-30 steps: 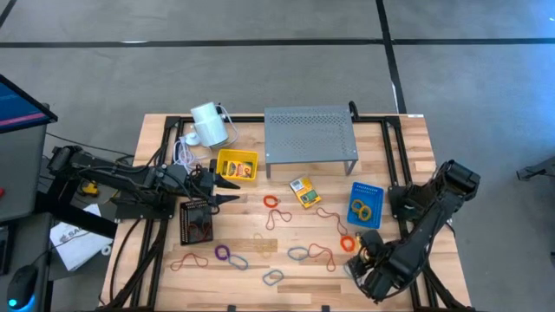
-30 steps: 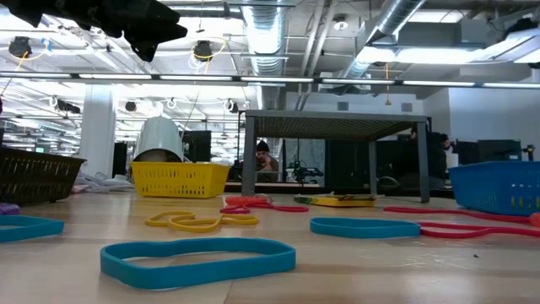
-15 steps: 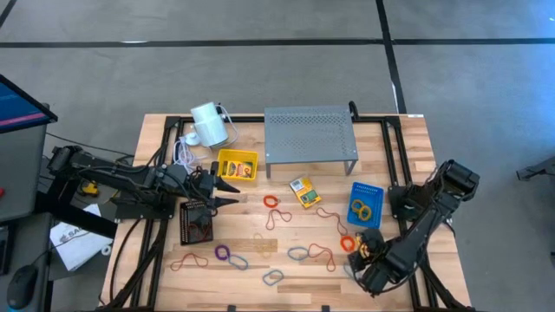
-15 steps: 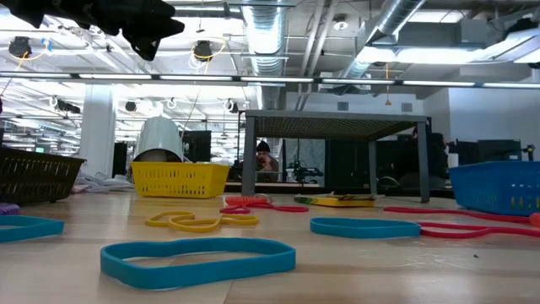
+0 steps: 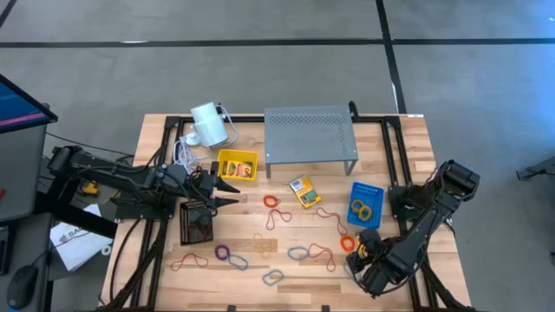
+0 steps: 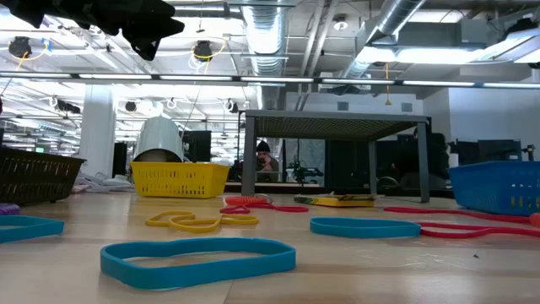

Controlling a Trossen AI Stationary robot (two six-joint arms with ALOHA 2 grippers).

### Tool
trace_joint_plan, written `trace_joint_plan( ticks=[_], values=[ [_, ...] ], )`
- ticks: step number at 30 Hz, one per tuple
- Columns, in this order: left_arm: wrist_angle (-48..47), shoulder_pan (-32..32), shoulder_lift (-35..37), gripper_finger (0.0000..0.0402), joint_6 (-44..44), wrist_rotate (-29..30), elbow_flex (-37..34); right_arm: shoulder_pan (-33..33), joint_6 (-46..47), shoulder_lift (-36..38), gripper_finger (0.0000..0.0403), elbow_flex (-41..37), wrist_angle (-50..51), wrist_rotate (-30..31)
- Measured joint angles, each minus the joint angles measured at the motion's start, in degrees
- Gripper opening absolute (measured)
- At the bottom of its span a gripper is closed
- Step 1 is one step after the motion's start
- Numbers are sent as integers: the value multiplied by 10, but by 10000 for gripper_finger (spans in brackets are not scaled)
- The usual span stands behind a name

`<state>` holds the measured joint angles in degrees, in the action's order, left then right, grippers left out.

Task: Pick & Place Office Desk Supplies
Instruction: Put the crayon box into the yellow bin

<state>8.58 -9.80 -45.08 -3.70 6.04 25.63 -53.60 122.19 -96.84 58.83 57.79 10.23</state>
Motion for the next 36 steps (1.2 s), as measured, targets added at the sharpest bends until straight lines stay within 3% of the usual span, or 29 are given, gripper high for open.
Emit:
trace_joint_plan(
  ticks=[9,16,36],
  values=[
    [0,0,0,131,0,0,0,-1,-10,0,397,-28,-59,-16],
    [0,0,0,131,0,0,0,1,-28,0,380,-30,-38,-25],
    [0,0,0,131,0,0,0,0,-3,0,380,-30,0,-13]
  ],
)
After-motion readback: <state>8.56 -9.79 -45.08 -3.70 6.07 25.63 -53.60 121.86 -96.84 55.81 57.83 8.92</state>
